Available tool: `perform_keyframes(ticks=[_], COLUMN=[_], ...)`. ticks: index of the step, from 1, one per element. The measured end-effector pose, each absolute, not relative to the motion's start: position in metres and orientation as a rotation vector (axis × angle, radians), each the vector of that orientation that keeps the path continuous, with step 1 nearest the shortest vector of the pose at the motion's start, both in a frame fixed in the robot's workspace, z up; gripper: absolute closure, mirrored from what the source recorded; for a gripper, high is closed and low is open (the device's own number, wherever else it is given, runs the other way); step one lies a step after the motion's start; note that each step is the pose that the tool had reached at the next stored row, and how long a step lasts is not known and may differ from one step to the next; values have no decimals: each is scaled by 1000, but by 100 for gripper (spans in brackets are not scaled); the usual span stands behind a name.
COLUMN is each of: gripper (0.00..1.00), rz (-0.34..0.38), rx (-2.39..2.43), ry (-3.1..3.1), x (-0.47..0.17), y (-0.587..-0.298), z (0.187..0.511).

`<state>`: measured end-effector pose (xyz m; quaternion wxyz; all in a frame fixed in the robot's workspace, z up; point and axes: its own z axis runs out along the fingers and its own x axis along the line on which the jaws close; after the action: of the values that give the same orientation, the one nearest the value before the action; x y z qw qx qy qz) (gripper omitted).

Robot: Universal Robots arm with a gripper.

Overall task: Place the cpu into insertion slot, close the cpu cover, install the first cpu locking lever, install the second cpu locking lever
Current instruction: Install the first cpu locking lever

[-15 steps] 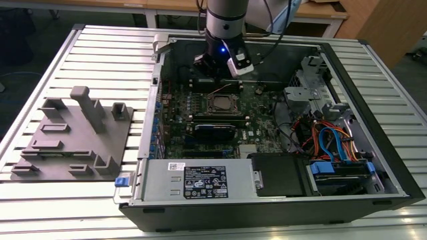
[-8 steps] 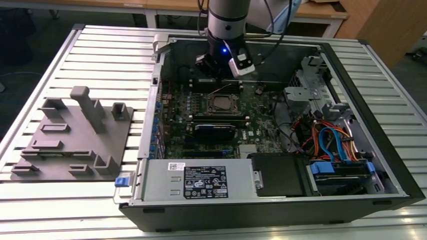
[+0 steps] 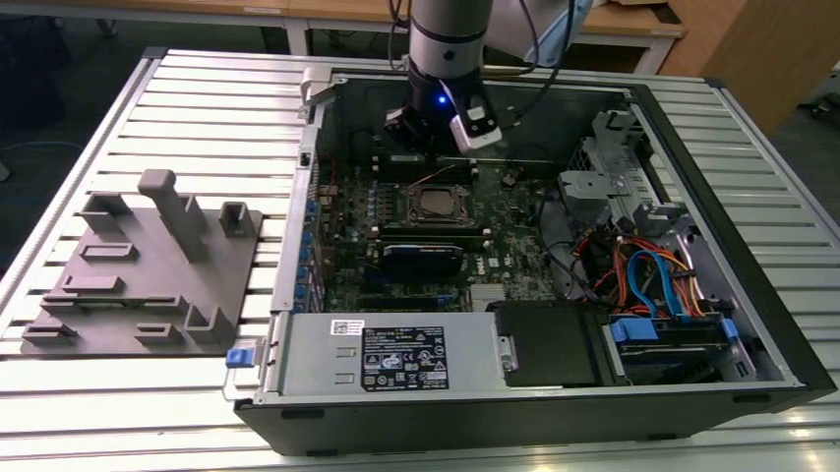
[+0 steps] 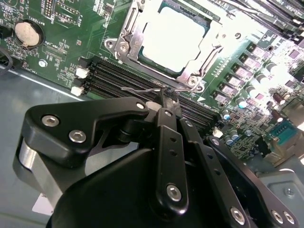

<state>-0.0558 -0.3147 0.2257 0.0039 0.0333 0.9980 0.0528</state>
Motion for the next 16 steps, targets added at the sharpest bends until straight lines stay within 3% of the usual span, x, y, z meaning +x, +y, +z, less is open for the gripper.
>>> perform_keyframes(ticks=[16], gripper=[89], rz=[162], rx=[103], ry=[3128], x=[-47], y=[-312], z=[222])
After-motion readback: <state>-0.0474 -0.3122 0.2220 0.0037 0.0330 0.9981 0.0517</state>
